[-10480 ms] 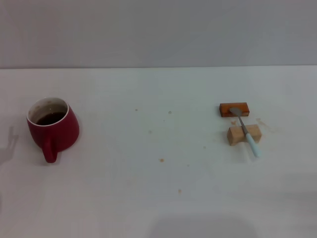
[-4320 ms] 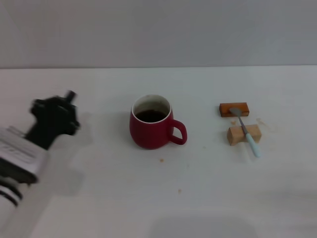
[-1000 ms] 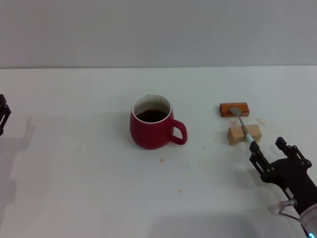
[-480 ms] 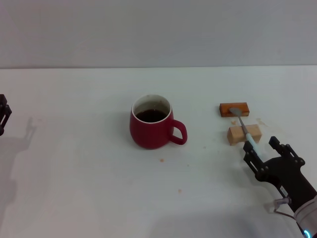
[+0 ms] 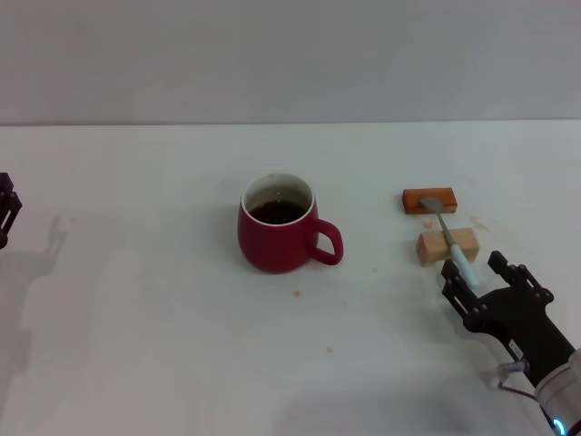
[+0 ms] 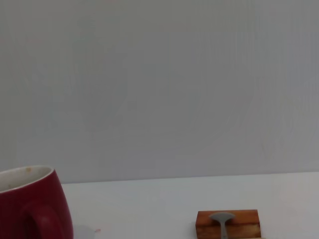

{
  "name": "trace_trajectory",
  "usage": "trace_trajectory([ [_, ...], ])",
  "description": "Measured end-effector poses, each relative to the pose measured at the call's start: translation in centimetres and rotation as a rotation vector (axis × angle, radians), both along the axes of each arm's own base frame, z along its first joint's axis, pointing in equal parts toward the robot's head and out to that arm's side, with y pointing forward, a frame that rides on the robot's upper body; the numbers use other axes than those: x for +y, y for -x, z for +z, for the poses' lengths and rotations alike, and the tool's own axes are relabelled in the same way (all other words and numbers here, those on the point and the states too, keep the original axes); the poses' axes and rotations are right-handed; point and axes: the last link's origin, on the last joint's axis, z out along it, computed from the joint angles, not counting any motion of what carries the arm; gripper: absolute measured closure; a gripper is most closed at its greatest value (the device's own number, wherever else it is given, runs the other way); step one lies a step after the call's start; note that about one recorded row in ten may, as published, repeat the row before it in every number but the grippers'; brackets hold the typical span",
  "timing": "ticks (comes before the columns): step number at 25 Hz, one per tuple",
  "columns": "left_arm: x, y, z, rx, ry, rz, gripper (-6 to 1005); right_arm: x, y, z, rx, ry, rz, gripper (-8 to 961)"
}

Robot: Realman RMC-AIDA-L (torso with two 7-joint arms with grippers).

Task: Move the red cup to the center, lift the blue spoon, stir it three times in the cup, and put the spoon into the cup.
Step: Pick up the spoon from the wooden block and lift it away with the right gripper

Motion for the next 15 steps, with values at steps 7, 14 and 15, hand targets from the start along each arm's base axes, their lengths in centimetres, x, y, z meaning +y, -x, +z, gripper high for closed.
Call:
trace_trajectory([
  [7,0.00,0.00,0.00,0.000,0.000,0.000,157,0.07,0.06,0.01,0.003,-0.002,0.000,294],
  [14,0.00,0.02,0.00,0.000,0.001,0.001,157,0.27,0.15,-0.09,0.004,0.010,0.002,364],
  [15,0.00,0.03,0.01,0.000,0.001,0.001,157,0.32,0.15,-0.10,0.004,0.010,0.001,375],
])
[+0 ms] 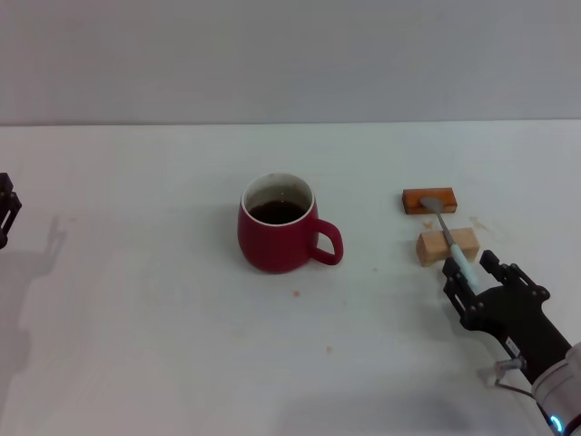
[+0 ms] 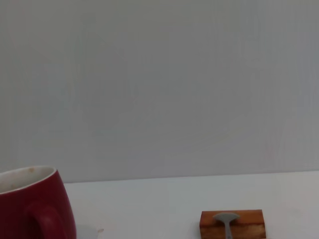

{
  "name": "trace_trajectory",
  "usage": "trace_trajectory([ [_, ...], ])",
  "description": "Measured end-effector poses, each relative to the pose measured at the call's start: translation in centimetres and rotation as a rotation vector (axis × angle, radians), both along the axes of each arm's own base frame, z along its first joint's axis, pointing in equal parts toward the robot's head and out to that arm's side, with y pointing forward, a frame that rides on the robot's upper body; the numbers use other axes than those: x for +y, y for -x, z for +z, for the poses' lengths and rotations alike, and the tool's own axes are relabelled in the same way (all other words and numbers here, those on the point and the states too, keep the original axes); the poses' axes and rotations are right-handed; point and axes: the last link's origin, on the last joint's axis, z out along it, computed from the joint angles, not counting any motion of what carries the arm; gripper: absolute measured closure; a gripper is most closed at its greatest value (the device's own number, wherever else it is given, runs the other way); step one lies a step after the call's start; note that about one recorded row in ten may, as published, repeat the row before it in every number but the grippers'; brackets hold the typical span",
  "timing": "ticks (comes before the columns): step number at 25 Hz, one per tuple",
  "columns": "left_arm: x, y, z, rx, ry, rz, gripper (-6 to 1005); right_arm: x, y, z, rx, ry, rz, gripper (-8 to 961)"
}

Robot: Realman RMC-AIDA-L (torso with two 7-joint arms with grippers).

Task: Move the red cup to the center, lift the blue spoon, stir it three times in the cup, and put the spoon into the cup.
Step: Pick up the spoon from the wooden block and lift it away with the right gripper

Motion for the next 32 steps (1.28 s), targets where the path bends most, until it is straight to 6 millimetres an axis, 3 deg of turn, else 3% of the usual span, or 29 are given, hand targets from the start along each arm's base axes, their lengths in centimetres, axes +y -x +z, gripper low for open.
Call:
trace_trajectory([
  [5,0.02,-0.01,0.03,0.000,-0.001,-0.001,157,0.09,0.02,-0.06,0.003,0.002,-0.008,413],
  [12,0.07,-0.08,0.01,0.001,0.001,-0.004,157,0.13,0.03,-0.21,-0.001,0.013,-0.009,555],
  [32,0.09,-0.12,-0.01,0.002,0.002,-0.006,156,0.22,0.06,-0.22,0.002,0.011,-0.012,599],
])
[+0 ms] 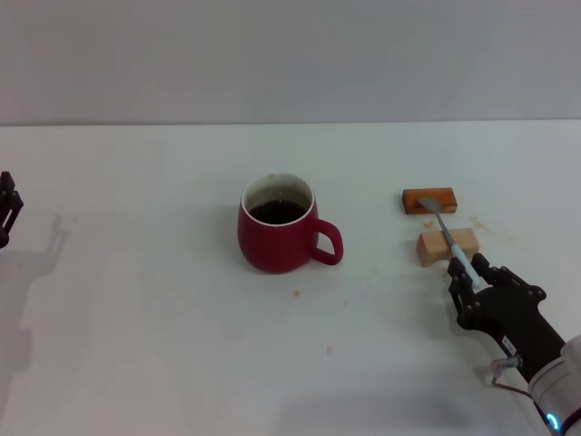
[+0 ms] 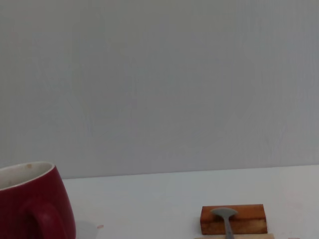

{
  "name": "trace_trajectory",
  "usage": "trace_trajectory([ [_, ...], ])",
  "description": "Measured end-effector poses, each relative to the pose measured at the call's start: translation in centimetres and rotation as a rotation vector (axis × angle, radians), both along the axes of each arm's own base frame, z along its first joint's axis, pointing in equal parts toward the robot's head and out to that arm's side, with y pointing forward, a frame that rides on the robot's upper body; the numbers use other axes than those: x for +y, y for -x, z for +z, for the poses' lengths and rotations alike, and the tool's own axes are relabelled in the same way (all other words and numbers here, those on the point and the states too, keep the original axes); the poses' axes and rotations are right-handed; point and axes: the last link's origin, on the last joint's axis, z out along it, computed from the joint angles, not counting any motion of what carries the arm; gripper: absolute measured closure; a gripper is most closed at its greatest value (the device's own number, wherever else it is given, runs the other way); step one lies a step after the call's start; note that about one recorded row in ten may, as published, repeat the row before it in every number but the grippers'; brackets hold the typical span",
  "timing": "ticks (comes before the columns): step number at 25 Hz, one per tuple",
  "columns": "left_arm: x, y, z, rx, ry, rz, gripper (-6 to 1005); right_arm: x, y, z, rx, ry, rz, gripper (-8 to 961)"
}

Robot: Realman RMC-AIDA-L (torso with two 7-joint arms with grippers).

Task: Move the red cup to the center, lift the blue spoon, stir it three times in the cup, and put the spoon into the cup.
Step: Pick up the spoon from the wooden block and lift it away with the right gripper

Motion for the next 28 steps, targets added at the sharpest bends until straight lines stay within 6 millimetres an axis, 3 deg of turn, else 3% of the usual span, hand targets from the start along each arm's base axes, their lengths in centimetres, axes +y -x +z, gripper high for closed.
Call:
trace_trajectory([
  [9,0.01,0.06,-0.01,0.000,0.002,0.003,156,0.01,-0.25,0.23,0.011,-0.017,-0.023,679],
  [15,-0.01,0.17,0.00,0.002,0.005,0.008,156,0.26,-0.62,0.27,0.013,-0.016,-0.055,829],
  [28,0.01,0.08,0.03,0.003,0.003,0.003,156,-0.09,-0.27,0.36,0.022,-0.033,-0.033,829],
])
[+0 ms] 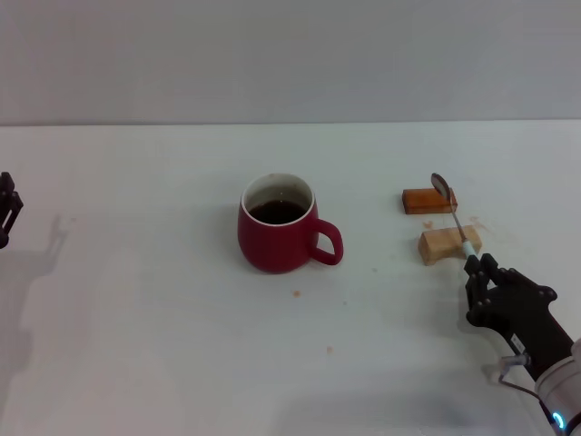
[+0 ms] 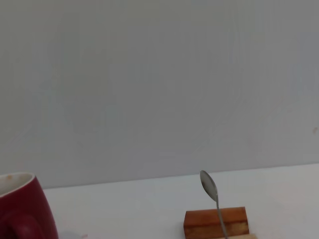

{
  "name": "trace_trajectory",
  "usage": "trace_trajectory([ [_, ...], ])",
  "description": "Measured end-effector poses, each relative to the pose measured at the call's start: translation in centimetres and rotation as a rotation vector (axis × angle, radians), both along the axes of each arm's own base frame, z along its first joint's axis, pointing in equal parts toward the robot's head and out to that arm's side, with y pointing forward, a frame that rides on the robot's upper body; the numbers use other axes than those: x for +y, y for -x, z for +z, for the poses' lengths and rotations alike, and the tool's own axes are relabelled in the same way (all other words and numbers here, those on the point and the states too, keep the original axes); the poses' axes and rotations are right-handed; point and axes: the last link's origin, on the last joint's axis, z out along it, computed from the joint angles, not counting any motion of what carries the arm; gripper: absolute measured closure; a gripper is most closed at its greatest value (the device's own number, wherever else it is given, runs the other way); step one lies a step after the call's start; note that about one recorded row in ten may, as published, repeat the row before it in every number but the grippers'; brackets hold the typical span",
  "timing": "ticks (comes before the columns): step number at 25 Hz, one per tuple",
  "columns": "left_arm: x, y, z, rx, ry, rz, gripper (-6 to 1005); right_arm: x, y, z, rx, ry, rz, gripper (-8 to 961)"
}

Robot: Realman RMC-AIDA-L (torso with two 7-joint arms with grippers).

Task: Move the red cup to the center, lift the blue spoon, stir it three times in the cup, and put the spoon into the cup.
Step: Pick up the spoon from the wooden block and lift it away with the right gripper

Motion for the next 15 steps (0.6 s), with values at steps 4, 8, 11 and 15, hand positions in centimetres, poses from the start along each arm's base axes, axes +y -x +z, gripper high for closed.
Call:
trace_trajectory([
  [4,0.00,-0.02,-0.03,0.000,0.001,-0.001,157,-0.13,0.11,0.15,0.003,-0.011,0.012,829],
  [8,0.00,-0.03,-0.03,0.000,0.001,-0.002,157,-0.20,0.25,0.25,0.008,-0.019,0.020,829],
  [11,0.00,-0.03,-0.03,0.000,0.001,-0.002,156,-0.27,0.39,0.25,0.014,-0.020,0.024,828],
  [15,-0.01,-0.06,-0.08,0.001,0.004,-0.003,156,-0.35,0.39,0.24,0.015,-0.020,0.023,828],
])
